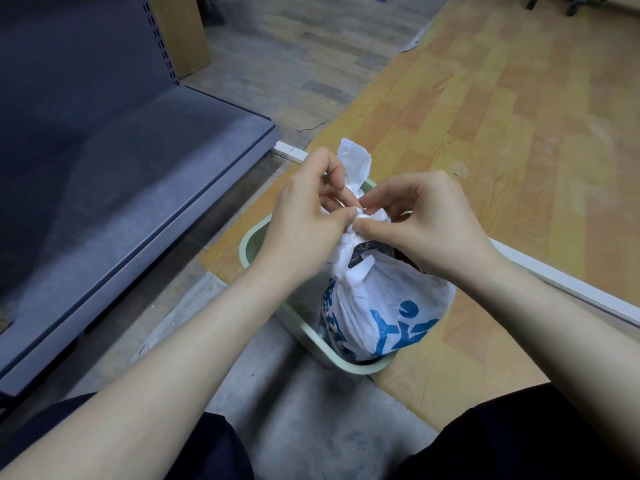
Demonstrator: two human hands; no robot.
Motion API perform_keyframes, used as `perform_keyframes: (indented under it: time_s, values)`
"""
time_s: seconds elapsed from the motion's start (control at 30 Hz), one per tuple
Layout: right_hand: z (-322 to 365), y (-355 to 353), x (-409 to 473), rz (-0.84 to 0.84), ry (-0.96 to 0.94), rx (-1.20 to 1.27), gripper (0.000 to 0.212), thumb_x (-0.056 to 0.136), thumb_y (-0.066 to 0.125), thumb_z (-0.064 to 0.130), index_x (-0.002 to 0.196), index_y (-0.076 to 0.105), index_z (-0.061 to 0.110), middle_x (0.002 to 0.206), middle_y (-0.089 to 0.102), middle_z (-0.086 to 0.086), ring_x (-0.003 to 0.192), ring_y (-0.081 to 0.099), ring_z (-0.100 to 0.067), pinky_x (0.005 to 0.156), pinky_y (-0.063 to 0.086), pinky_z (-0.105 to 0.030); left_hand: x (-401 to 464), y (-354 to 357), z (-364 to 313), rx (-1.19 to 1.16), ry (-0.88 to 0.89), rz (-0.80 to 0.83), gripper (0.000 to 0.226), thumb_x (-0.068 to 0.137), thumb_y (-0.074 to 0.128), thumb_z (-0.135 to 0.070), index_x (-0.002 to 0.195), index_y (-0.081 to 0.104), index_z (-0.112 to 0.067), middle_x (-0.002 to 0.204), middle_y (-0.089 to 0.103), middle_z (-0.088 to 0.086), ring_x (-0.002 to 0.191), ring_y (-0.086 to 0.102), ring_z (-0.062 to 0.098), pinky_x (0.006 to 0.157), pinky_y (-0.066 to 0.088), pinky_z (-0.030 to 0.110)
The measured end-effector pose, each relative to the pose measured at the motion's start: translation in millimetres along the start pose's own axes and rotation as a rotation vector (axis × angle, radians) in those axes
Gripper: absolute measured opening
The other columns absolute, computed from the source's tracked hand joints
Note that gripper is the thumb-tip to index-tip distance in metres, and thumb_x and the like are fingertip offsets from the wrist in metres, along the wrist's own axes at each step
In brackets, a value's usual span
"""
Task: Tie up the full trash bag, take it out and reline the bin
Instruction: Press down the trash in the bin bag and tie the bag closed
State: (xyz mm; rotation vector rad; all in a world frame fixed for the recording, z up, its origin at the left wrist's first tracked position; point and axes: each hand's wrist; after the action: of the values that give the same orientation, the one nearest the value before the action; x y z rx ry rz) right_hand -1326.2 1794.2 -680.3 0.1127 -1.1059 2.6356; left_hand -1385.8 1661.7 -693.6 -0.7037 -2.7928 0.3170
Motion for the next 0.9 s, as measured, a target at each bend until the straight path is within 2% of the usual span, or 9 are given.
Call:
perform_keyframes:
  time_s: [0.1,0.23,0.33,0.5,0.67,0.73,0.8,0.9]
  values:
    - [-1,2,-2,-0.046,-0.031,-0.041,0.007,0.069,0.076,0.018,0.073,0.071,0.015,0.062,0.064,0.013,0.064,0.057,-0.001,0.054,0.044,-0.013,-2,2,-1,0.113,0.097,-0.014,0.048,0.075,0.058,0.012,0.068,0.032,-0.027,0.074,0.064,0.010,0.065,0.058,0.021,0.066,0.052,0.045]
    - [-4,8,-4,-0.092,-0.059,-0.047,0.011,0.069,0.074,0.014,0.074,0.067,0.007,0.065,0.067,0.002,0.064,0.057,-0.001,0.054,0.043,-0.014,-3,3,0,0.270,0.238,-0.016,0.049,0.074,0.056,0.011,0.069,0.030,-0.030,0.074,0.059,0.005,0.070,0.058,0.025,0.066,0.050,0.046]
    - [-5,8,-4,-0.110,-0.061,-0.015,0.010,0.069,0.074,0.012,0.072,0.065,0.007,0.064,0.066,0.000,0.064,0.056,-0.005,0.052,0.040,-0.013,-3,2,1,0.335,0.325,0.004,0.037,0.073,0.054,0.011,0.076,0.036,-0.021,0.075,0.058,0.010,0.069,0.053,0.031,0.061,0.046,0.048]
    - [-5,11,-5,-0.146,-0.066,0.020,0.010,0.071,0.073,0.011,0.067,0.063,0.008,0.061,0.065,-0.003,0.065,0.058,-0.014,0.053,0.042,-0.022,-2,2,2,0.388,0.360,0.008,0.025,0.072,0.053,0.012,0.079,0.042,-0.010,0.071,0.052,0.008,0.067,0.050,0.031,0.056,0.041,0.042]
    - [-3,15,-5,-0.187,-0.065,0.004,0.011,0.070,0.069,0.007,0.065,0.059,0.007,0.055,0.058,0.004,0.063,0.054,-0.013,0.051,0.037,-0.018,-4,4,-1,0.432,0.405,-0.018,0.024,0.072,0.049,0.004,0.079,0.038,-0.016,0.067,0.053,0.007,0.066,0.050,0.032,0.054,0.042,0.041]
    - [-3,17,-5,-0.216,-0.079,-0.007,0.011,0.068,0.068,0.006,0.064,0.058,0.008,0.052,0.054,0.007,0.063,0.055,-0.014,0.051,0.038,-0.020,-6,4,-2,0.457,0.402,-0.028,0.019,0.072,0.045,-0.003,0.079,0.035,-0.018,0.062,0.050,0.000,0.063,0.043,0.024,0.054,0.036,0.036]
    - [-3,19,-5,-0.247,-0.116,-0.019,0.013,0.068,0.067,0.006,0.063,0.055,0.010,0.053,0.053,0.005,0.058,0.055,-0.018,0.051,0.041,-0.028,-7,5,-4,0.482,0.392,-0.046,0.018,0.071,0.041,-0.005,0.079,0.032,-0.019,0.057,0.037,-0.010,0.061,0.030,0.015,0.050,0.021,0.029]
    - [-3,23,-5,-0.293,-0.177,-0.046,0.015,0.066,0.061,0.010,0.064,0.049,0.019,0.056,0.055,0.004,0.053,0.053,-0.018,0.049,0.043,-0.033,-9,7,-4,0.495,0.438,-0.068,0.009,0.072,0.031,-0.011,0.078,0.032,-0.018,0.060,0.031,-0.011,0.062,0.019,0.011,0.052,0.013,0.025]
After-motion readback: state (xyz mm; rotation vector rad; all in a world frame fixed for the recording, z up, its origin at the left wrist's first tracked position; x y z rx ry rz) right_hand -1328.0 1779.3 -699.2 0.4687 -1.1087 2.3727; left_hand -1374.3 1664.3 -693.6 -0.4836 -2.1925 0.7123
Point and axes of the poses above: each hand's wrist, its own x-axis towards the middle knuckle, its own y-axis out of the palm, z = x × y
